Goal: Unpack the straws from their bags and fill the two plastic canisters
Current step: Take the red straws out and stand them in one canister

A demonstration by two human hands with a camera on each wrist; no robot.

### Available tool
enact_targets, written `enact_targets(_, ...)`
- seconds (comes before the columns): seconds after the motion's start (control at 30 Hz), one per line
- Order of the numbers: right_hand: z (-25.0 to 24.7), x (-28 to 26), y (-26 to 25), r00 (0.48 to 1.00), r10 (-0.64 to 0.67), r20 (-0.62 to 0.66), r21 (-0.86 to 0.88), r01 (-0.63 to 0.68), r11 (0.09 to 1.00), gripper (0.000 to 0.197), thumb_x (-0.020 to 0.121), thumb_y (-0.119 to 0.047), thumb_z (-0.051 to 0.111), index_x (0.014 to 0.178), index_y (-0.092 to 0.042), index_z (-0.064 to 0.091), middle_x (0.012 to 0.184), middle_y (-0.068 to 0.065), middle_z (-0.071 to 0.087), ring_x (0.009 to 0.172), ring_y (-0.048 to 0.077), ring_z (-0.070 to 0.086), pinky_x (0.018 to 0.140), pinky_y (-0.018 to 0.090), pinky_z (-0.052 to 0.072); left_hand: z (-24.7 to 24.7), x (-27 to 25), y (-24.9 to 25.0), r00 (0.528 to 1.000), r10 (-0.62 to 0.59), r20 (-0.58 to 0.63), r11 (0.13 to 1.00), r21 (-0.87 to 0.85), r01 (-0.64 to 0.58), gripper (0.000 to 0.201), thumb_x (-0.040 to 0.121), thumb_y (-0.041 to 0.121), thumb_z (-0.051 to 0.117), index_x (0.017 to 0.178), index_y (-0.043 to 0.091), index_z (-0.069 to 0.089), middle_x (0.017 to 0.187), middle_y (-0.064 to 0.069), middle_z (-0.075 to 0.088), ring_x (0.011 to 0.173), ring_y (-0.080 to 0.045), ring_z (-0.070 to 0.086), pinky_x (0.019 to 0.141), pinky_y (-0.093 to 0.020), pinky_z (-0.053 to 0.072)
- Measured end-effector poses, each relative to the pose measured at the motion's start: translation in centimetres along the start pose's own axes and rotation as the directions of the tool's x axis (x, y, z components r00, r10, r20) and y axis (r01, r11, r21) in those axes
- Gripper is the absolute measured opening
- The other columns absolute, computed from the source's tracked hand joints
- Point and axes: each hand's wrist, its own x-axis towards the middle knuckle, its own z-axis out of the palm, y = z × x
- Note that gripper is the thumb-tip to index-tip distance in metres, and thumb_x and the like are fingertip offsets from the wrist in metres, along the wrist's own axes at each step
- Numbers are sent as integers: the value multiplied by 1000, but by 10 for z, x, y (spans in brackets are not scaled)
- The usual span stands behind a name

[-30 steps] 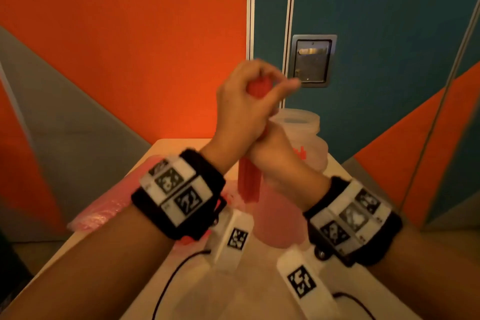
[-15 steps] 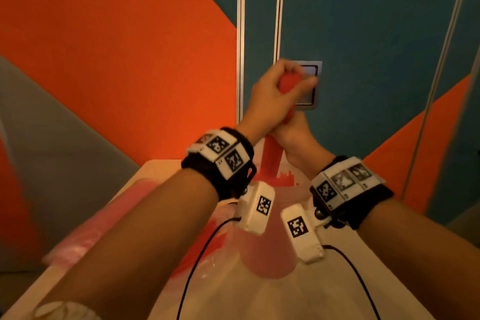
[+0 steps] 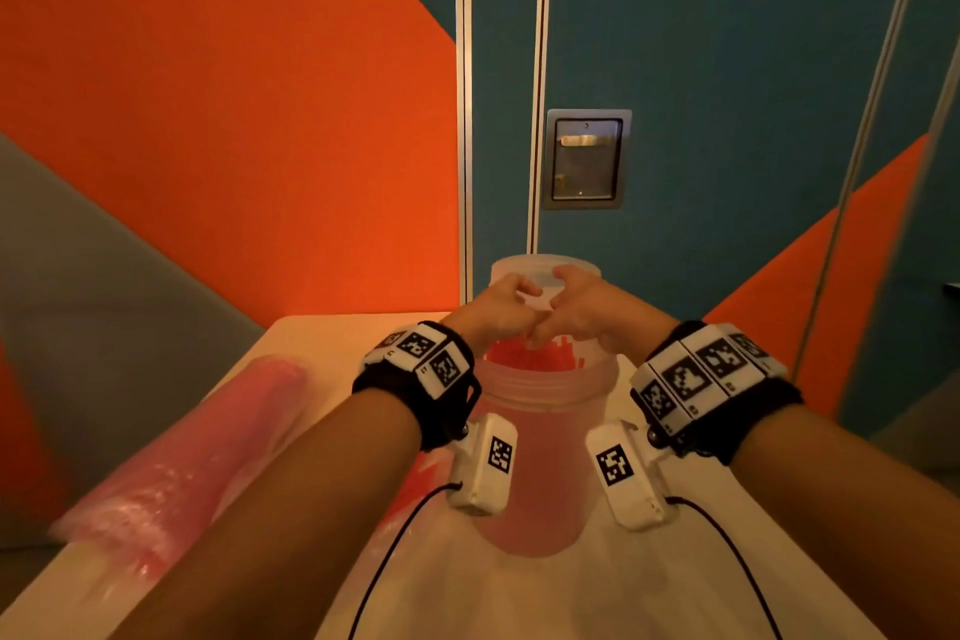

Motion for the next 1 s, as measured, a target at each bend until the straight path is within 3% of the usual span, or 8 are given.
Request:
enact_targets(0.1,4,0,2,999,-49,19,-20,50,999,93,69,-13,79,144,-13,25,125,11,55,111,26,55,90,36,50,-1,-1,2,995,13,-102,998,-56,-19,44,83,14,63,123,17,46,123,-5,45,101,-19,52,74,-28,47)
enact_targets(0.2,16,-3,3,992,-106,64,-133,114,985,46,78,-18,69,120,-7,55,103,8,62,93,21,59,78,31,49,-4,-4,0,984,25,-179,995,-95,-42,53,81,9,62,128,19,39,103,-6,55,83,-14,53,71,-28,44)
enact_targets(0.27,25,0,4,990,-111,84,-328,133,935,32,81,-23,63,109,-8,62,105,8,65,95,22,61,82,32,50,-5,-4,-2,974,41,-225,993,-101,-65,54,82,5,57,129,19,36,89,-4,57,75,-11,52,65,-24,42)
enact_targets(0.37,33,6,5,989,-111,103,-510,148,848,29,88,-22,52,111,-7,61,114,13,63,107,26,58,93,33,46,-2,-2,-5,967,41,-250,995,-78,-62,43,83,3,54,124,13,46,96,-8,60,81,-16,55,64,-24,43)
enact_targets(0.53,33,15,11,988,-124,96,-629,156,762,29,94,-15,43,115,-3,59,121,15,59,115,28,53,96,32,39,3,4,-8,963,86,-254,995,-30,-97,27,83,1,51,106,14,55,94,-5,59,65,-11,50,52,-22,38)
enact_targets(0.73,25,4,5,982,-185,-25,-614,131,779,25,90,-23,50,105,-7,63,122,12,55,98,28,56,72,31,39,0,-5,-5,837,217,-503,954,-74,-291,15,88,3,51,91,16,60,83,6,58,78,-12,54,70,-24,46)
enact_targets(0.87,25,-28,-14,876,-398,-274,-518,215,828,20,89,-17,53,103,-8,63,119,13,44,99,33,54,71,35,43,-18,-25,-11,793,219,-569,968,22,-252,18,87,4,48,91,16,61,75,9,55,64,-12,48,56,-23,37)
enact_targets(1.0,49,-69,-42,787,-589,-183,-452,465,761,14,87,-16,51,94,-9,61,101,12,58,89,32,58,71,38,49,-45,-55,-39,858,144,-493,979,199,-50,22,84,2,48,69,18,53,81,-11,60,74,-31,54,61,-28,34)
